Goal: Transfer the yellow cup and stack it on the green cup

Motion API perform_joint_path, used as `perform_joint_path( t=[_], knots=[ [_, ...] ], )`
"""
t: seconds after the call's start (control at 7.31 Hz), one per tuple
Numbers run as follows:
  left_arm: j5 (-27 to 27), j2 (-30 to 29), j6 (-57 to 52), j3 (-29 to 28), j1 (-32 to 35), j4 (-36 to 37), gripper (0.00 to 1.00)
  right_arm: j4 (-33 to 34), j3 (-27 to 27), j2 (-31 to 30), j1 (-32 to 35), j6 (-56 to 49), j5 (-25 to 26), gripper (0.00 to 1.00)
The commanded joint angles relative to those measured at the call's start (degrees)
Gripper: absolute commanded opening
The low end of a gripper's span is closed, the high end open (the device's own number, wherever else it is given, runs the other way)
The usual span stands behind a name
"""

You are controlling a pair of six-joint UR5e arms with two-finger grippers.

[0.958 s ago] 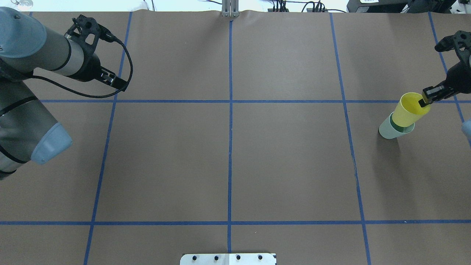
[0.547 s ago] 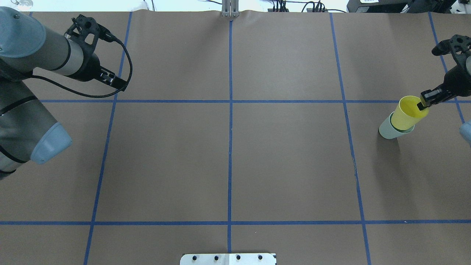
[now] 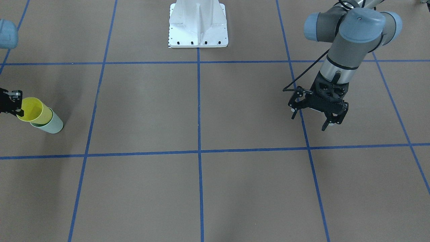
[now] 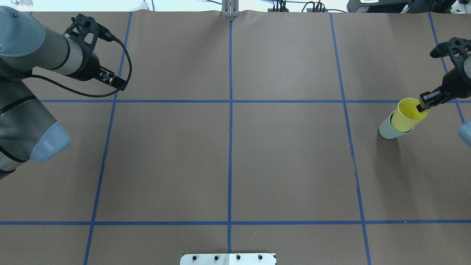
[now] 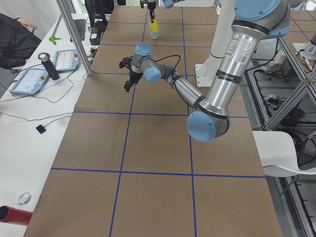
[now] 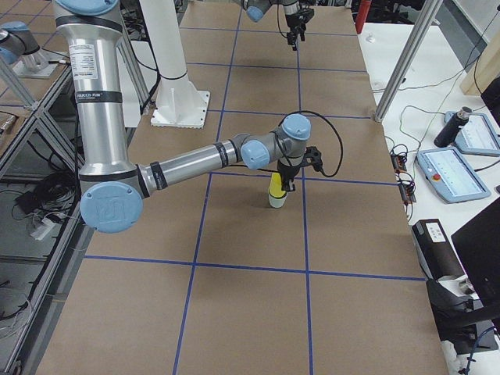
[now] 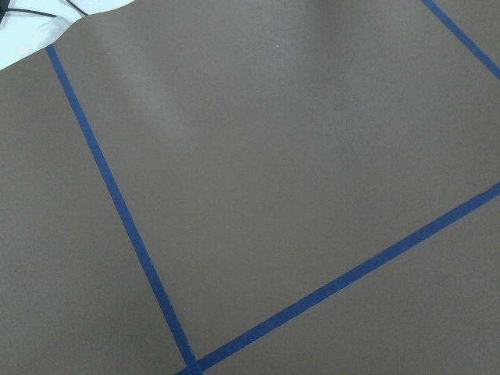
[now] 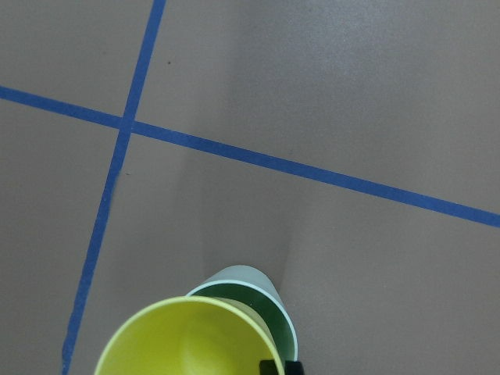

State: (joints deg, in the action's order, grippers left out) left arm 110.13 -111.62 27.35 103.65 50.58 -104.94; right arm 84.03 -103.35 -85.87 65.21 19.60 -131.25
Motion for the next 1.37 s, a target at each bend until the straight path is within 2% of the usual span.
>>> perform_joint_path(
  t=[0.0,0.27,0.41,0.55,0.82,0.96,1.23],
  knots=[
    [0.0,0.0,0.0,-0.1,0.0,0.0,1.00,0.0,0.3,-0.3,0.0,-0.1,0.3,1.00],
    [1.8,0.0,0.0,-0.3,2.0,0.5,1.00,1.3,-0.1,-0.2,1.3,-0.2,0.2,1.00],
    [7.5,-0.1,-3.6,-0.1,6.2,4.8,1.00,1.6,-0.3,-0.3,1.5,-0.2,0.2,1.00],
    [10.2,-0.1,-10.7,0.1,9.9,9.2,1.00,1.6,-0.3,-0.1,1.6,-0.2,0.2,1.00],
    [10.1,1.1,-25.1,-0.6,17.2,18.4,1.00,1.4,0.4,0.1,2.0,-0.1,0.1,1.00],
    [10.0,2.9,-32.6,-2.3,21.5,18.9,1.00,1.2,0.5,0.2,3.0,-0.1,0.2,1.00],
    [10.1,6.3,-36.9,-6.3,26.4,18.4,1.00,0.6,1.0,-0.1,6.2,-0.2,-0.1,1.00]
  ],
)
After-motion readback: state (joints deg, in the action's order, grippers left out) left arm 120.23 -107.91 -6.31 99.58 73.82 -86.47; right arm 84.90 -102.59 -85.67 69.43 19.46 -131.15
